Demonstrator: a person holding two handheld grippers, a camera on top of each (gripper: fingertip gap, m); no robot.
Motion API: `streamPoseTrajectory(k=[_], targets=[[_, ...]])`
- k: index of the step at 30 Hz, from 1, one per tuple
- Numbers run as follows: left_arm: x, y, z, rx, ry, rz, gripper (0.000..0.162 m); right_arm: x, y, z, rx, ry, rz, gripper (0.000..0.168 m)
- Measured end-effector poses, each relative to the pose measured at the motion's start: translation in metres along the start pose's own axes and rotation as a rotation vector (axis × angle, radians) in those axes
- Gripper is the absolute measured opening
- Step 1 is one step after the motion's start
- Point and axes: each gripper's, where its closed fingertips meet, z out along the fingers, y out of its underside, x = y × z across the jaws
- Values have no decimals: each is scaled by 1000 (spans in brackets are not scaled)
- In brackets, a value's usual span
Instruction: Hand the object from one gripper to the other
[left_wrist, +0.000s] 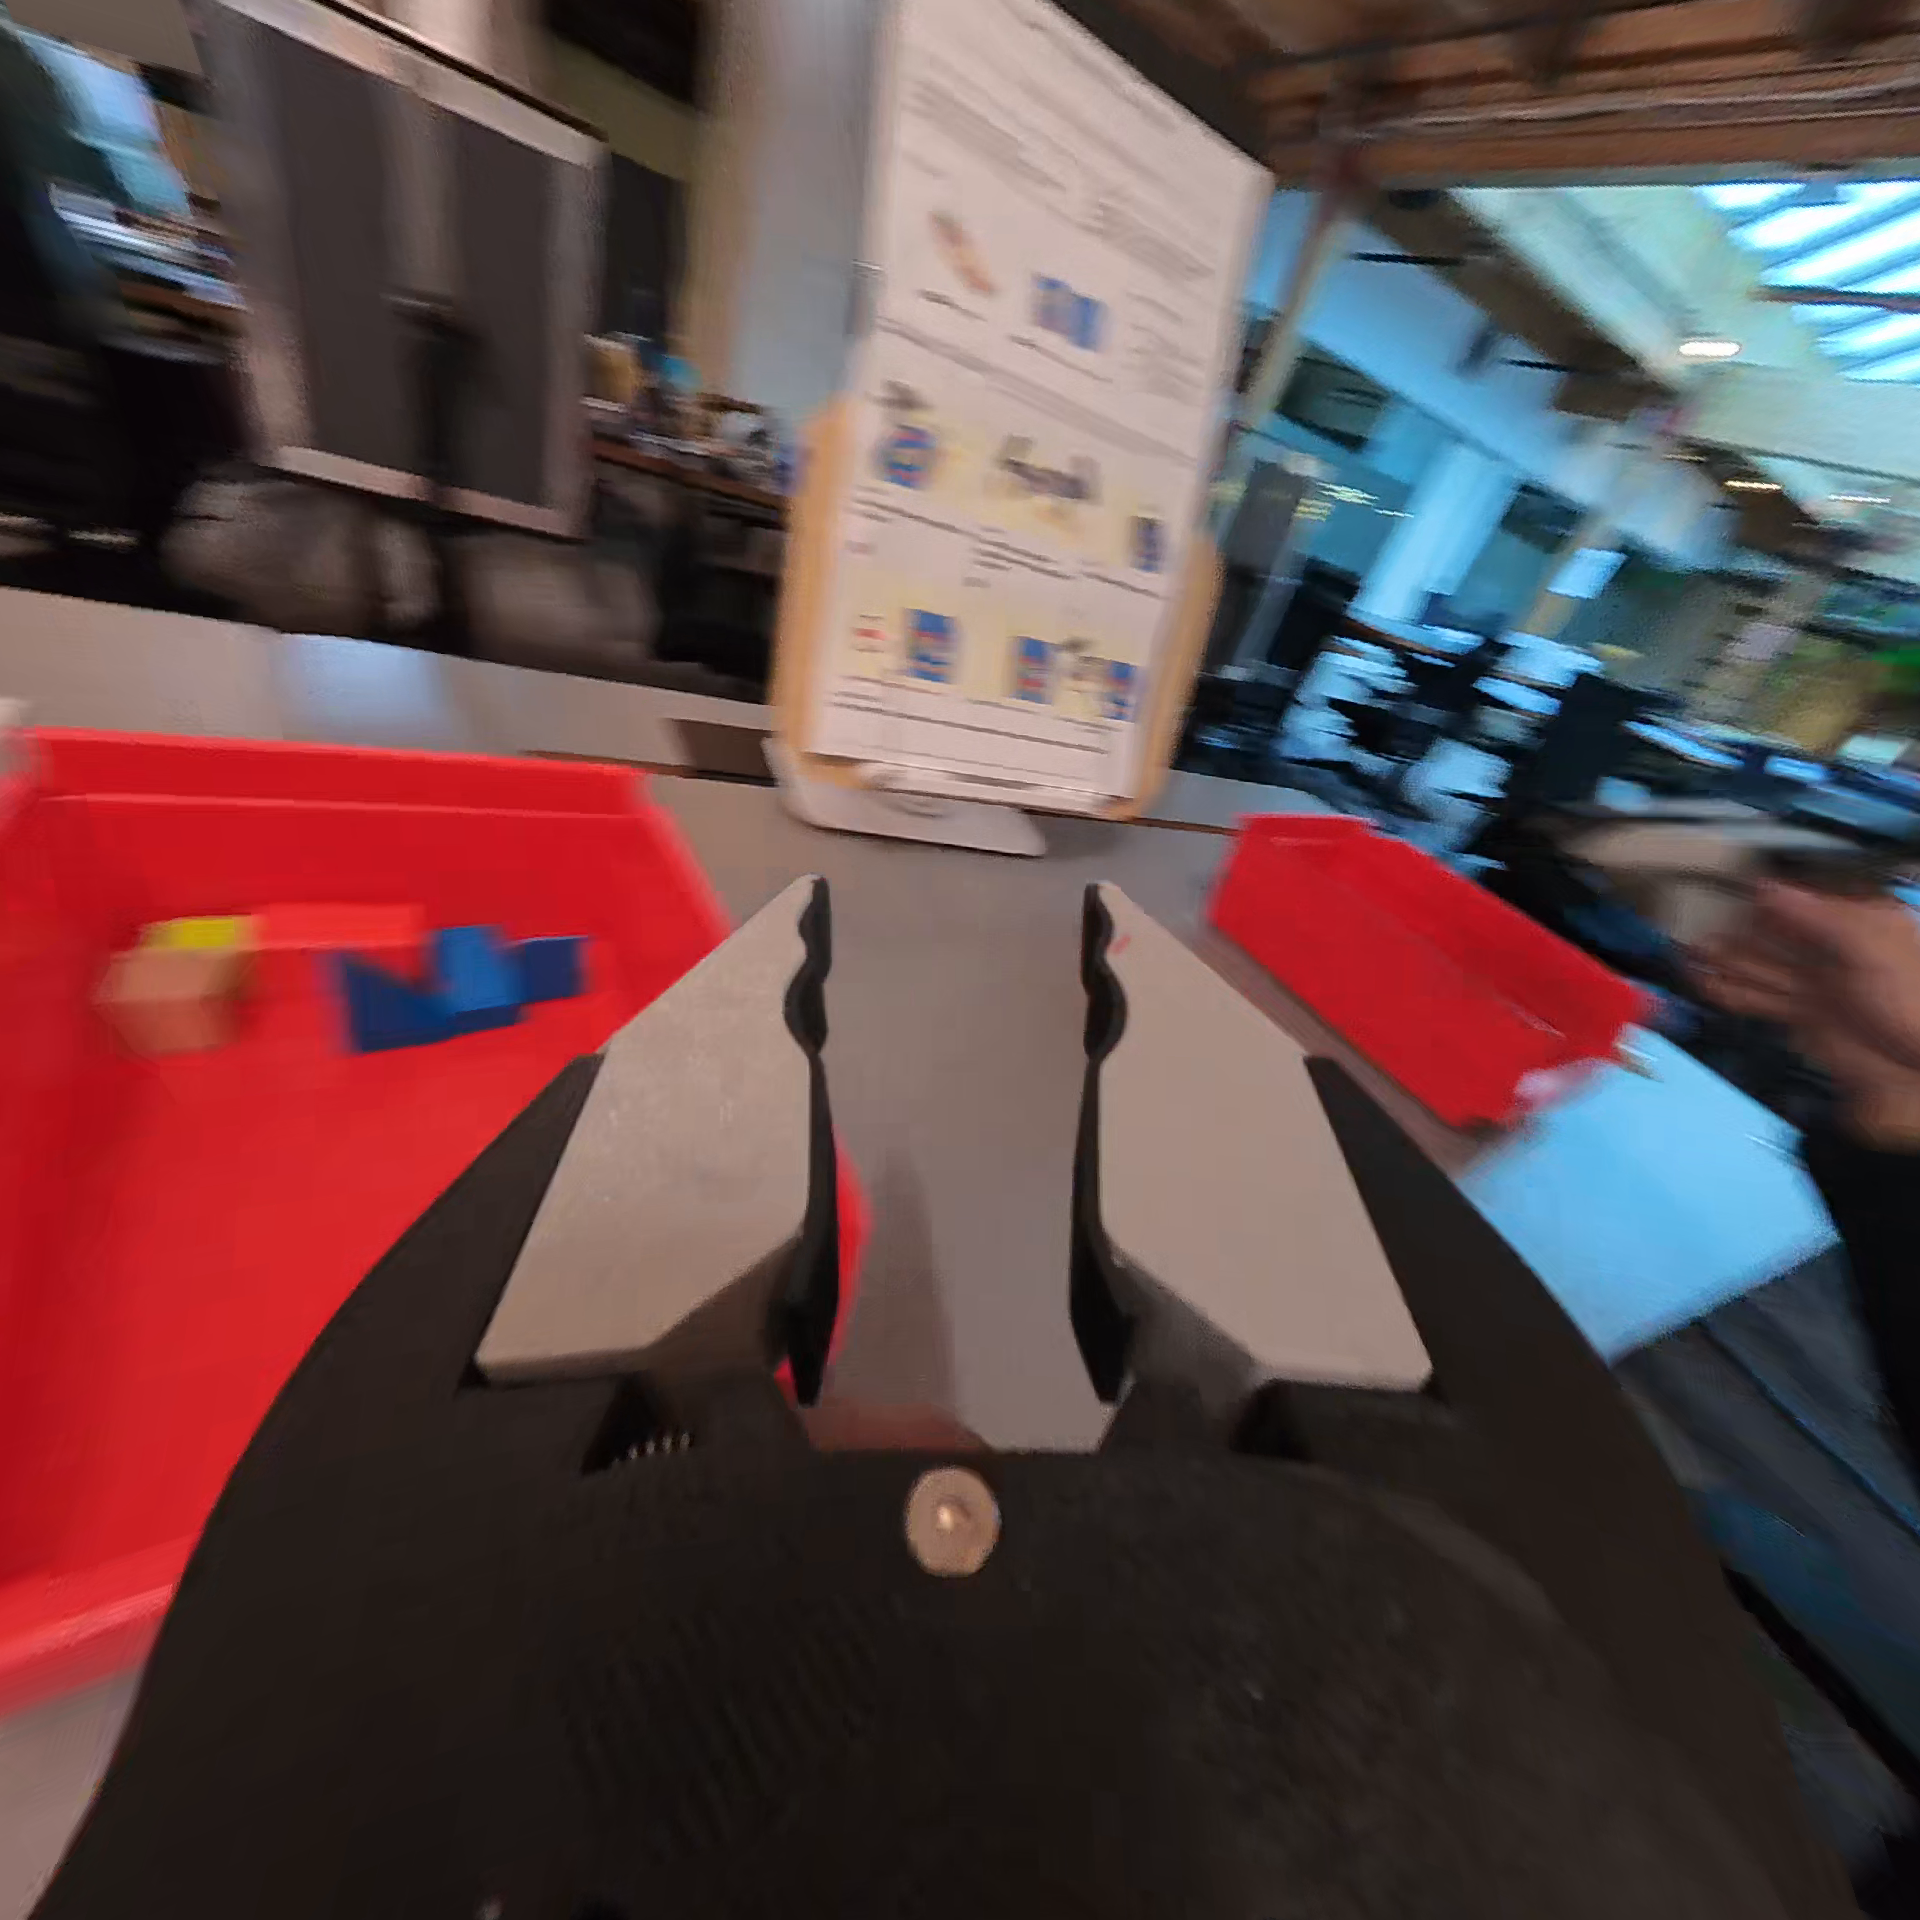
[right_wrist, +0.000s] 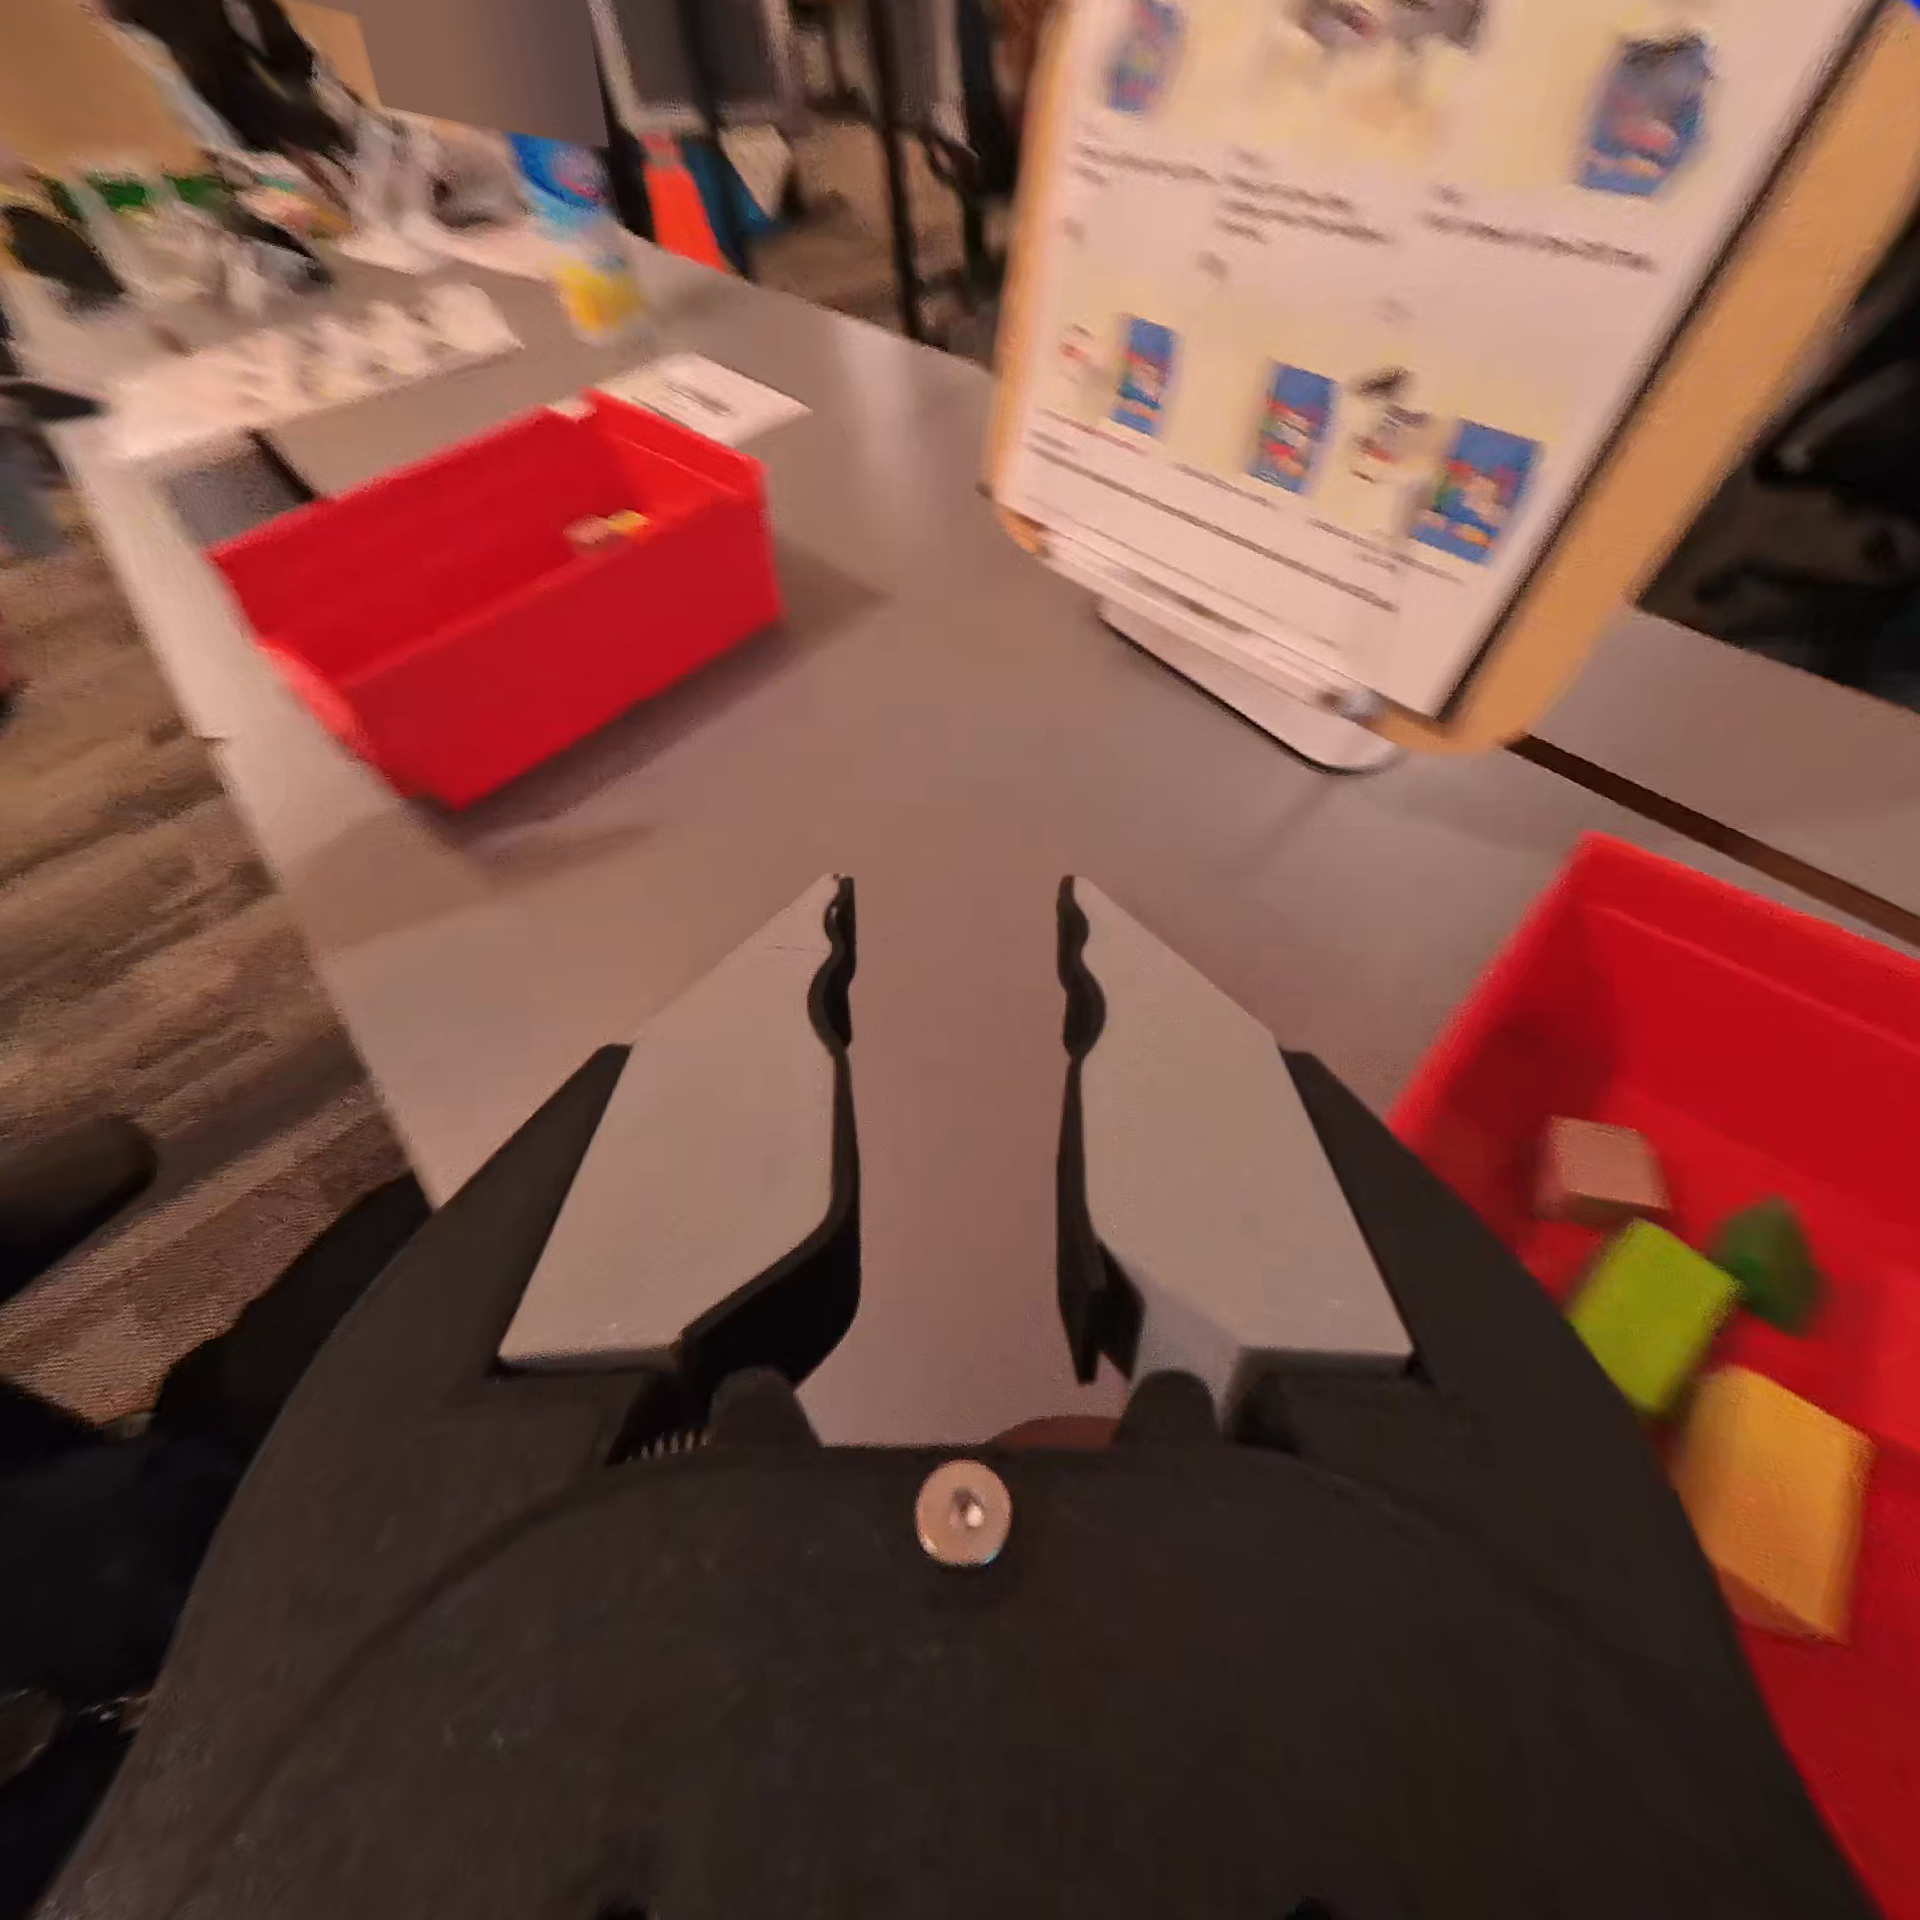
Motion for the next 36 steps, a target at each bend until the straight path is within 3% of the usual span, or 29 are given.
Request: streamPoseTrajectory(k=[3,7,14,19,23,29,33,36], targets=[[-51,-1,-25,-4,-211,26,47,-69,21,-12,69,-151,-6,45],[-75,15,-17,-89,-237,27,43,-105,34,-23,81,-271,37,56],[-151,47,69,-411,-365,41,39,-97,22,-48,168,-253,37,53],[-207,98,120,-646,-448,-46,32,-87,23,-59,179,-220,27,52],[-241,128,133,-726,-532,-104,29,-74,23,-68,195,-187,34,51],[-252,134,145,-707,-538,-125,20,-61,24,-71,199,-169,44,50],[-251,136,144,-674,-516,-181,21,-62,25,-68,189,-179,45,50],[-251,145,142,-698,-504,-209,33,-65,25,-69,188,-176,30,50]])
